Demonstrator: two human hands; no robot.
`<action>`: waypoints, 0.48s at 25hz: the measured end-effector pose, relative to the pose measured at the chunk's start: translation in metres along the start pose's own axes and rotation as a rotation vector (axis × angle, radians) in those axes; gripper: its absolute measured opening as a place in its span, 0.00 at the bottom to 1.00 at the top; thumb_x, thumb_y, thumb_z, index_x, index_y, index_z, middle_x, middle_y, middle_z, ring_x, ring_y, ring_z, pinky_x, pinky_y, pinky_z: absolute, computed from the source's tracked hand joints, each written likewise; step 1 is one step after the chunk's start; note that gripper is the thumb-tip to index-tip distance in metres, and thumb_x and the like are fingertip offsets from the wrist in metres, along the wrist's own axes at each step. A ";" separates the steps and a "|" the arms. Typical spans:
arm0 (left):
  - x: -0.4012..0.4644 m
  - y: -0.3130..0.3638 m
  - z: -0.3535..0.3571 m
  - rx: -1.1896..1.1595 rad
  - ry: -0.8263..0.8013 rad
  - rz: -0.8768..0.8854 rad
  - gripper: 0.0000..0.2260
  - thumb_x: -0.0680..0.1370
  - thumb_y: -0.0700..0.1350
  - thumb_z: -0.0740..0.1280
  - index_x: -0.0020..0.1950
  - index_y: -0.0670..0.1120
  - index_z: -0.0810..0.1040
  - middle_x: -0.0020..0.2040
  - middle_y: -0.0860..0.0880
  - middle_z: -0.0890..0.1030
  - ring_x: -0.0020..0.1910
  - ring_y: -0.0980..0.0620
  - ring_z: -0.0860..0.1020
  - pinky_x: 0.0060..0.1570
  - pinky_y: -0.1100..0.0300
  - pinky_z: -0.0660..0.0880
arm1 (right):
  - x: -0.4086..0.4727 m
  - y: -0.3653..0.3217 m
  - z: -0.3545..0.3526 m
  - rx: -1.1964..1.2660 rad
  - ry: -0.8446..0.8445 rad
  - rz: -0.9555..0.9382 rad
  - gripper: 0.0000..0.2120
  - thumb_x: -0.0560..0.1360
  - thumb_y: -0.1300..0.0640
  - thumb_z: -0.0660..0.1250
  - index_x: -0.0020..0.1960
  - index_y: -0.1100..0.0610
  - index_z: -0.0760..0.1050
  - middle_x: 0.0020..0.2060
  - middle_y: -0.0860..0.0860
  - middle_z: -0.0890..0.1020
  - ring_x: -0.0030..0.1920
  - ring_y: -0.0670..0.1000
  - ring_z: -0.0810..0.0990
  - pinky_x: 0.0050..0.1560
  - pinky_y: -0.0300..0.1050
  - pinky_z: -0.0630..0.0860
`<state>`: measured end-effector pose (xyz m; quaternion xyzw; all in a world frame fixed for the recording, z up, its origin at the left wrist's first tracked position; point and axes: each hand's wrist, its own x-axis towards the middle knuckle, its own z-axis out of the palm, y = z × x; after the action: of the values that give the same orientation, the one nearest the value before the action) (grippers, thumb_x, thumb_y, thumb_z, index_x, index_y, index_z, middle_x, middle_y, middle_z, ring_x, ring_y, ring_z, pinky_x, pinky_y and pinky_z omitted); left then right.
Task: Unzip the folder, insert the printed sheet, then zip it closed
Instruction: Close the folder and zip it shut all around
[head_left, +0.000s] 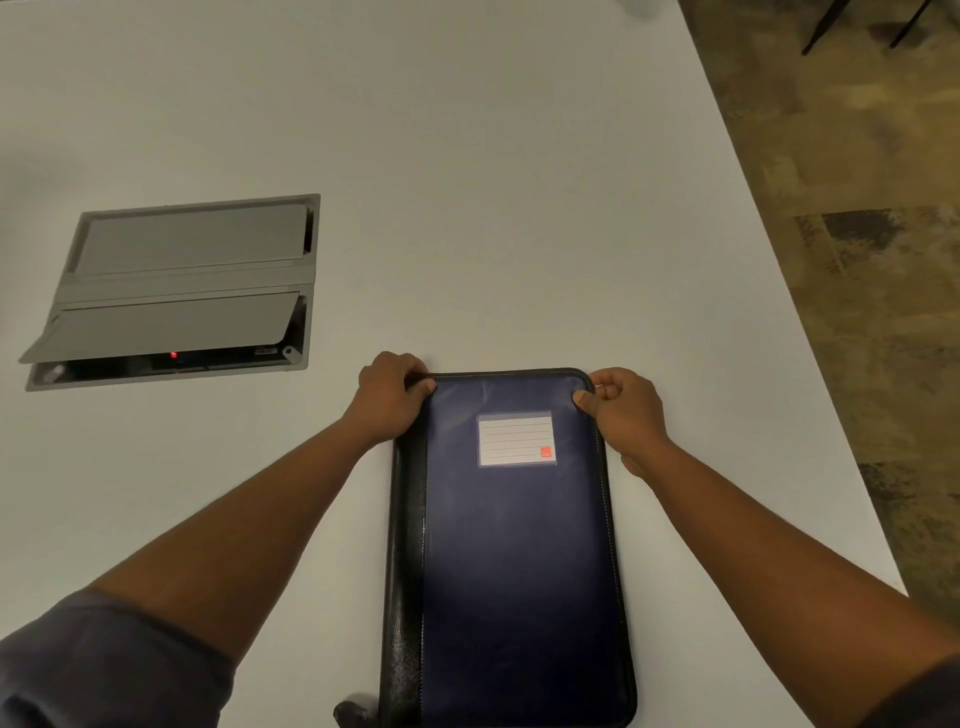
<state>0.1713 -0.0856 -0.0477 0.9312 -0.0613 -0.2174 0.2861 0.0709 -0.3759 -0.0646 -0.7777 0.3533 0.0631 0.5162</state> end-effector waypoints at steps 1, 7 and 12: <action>-0.009 -0.004 0.003 -0.007 0.011 0.002 0.16 0.80 0.46 0.69 0.67 0.44 0.77 0.64 0.41 0.76 0.63 0.40 0.74 0.66 0.46 0.70 | -0.011 0.003 0.000 -0.024 -0.003 -0.045 0.14 0.72 0.55 0.75 0.55 0.49 0.76 0.47 0.43 0.80 0.49 0.50 0.81 0.46 0.38 0.74; -0.094 -0.035 0.031 -0.111 -0.028 0.065 0.34 0.77 0.45 0.73 0.80 0.52 0.61 0.79 0.42 0.58 0.77 0.43 0.60 0.74 0.55 0.57 | -0.098 0.055 -0.002 -0.343 -0.196 -0.269 0.40 0.70 0.50 0.77 0.77 0.49 0.61 0.75 0.50 0.63 0.72 0.52 0.64 0.71 0.48 0.65; -0.192 -0.064 0.061 -0.116 -0.097 0.171 0.41 0.72 0.54 0.77 0.80 0.53 0.60 0.83 0.46 0.47 0.82 0.50 0.47 0.79 0.51 0.53 | -0.175 0.105 -0.015 -0.527 -0.391 -0.333 0.54 0.64 0.38 0.77 0.78 0.37 0.46 0.78 0.42 0.37 0.79 0.49 0.45 0.74 0.43 0.53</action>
<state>-0.0289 -0.0172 -0.0579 0.8928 -0.1417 -0.2400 0.3538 -0.1277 -0.3262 -0.0566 -0.9040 0.0881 0.2148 0.3591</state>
